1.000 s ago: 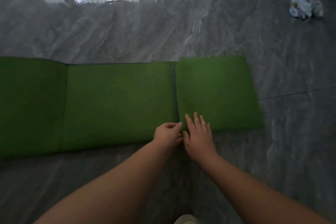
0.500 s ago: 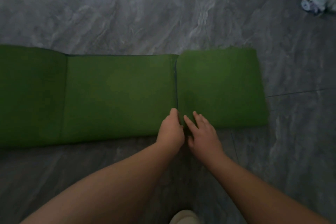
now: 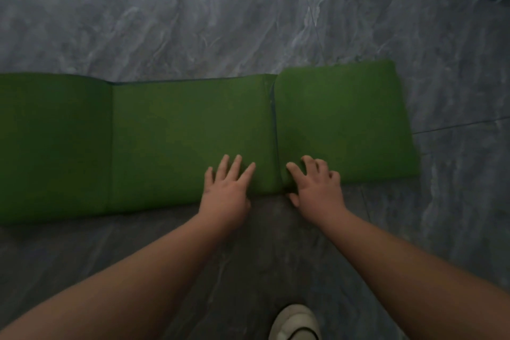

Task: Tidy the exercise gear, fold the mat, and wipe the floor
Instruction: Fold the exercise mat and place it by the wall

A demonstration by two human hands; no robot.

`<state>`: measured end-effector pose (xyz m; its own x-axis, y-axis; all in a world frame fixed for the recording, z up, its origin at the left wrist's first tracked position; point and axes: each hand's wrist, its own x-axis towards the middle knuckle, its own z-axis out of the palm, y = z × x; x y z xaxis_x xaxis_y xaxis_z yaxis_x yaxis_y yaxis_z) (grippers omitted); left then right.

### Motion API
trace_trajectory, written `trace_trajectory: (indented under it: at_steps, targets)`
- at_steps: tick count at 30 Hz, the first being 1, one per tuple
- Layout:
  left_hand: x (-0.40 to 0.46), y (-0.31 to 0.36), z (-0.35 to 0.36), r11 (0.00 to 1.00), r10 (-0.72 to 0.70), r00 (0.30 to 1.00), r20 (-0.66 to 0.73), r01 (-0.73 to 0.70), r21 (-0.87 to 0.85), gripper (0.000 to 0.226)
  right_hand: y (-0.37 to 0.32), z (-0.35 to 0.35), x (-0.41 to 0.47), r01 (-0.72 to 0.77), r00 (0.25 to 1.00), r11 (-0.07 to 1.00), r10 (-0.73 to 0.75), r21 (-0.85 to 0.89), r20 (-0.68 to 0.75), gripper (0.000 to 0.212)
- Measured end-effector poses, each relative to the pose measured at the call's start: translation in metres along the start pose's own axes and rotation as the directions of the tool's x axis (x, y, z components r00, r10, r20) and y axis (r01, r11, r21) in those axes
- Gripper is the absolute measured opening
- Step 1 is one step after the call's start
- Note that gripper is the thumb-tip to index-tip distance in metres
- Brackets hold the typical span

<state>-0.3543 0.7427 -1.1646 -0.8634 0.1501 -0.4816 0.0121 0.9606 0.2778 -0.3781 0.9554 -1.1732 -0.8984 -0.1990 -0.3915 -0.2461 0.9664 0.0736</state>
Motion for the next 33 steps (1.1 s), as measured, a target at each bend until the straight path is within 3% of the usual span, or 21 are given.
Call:
trace_trajectory:
  at_steps: [4, 8, 15, 20, 25, 29, 33]
  targets:
    - [0.002, -0.022, 0.004, 0.999, -0.021, 0.996, 0.081, 0.017, 0.049, 0.076, -0.001, 0.002, 0.001, -0.001, 1.0, 0.999, 0.0, -0.049, -0.02, 0.088]
    - [-0.005, -0.028, 0.006, 0.998, 0.009, 0.999, 0.036, -0.012, 0.065, 0.079, -0.008, 0.011, -0.006, -0.019, 0.998, 1.0, 0.019, -0.011, -0.057, 0.07]
    - [-0.016, -0.011, -0.008, 0.997, 0.027, 0.998, -0.06, -0.031, -0.066, 0.088, -0.012, -0.017, -0.013, -0.028, 0.97, 0.951, 0.1, 0.307, -0.222, 0.051]
    - [-0.02, -0.009, -0.046, 0.965, -0.022, 0.981, -0.193, -0.029, -0.26, 0.074, -0.041, -0.083, -0.022, 0.117, 0.857, 0.823, 0.199, 0.555, -0.476, 0.049]
    - [-0.052, -0.043, -0.114, 0.791, -0.013, 0.937, -0.348, -0.204, -0.577, 0.079, -0.096, -0.153, -0.02, 0.316, 0.842, 0.647, 0.145, 0.694, -0.519, 0.048]
    - [-0.09, -0.073, -0.179, 0.692, 0.077, 0.903, -0.423, -0.354, -0.63, 0.069, -0.144, -0.192, -0.022, 0.431, 0.862, 0.45, 0.049, 0.782, -0.504, 0.049]
    - [-0.117, -0.097, -0.208, 0.48, -0.164, 0.82, -0.549, -0.42, -0.771, 0.056, -0.196, -0.22, -0.019, 0.55, 0.822, 0.324, -0.048, 0.77, -0.568, 0.051]
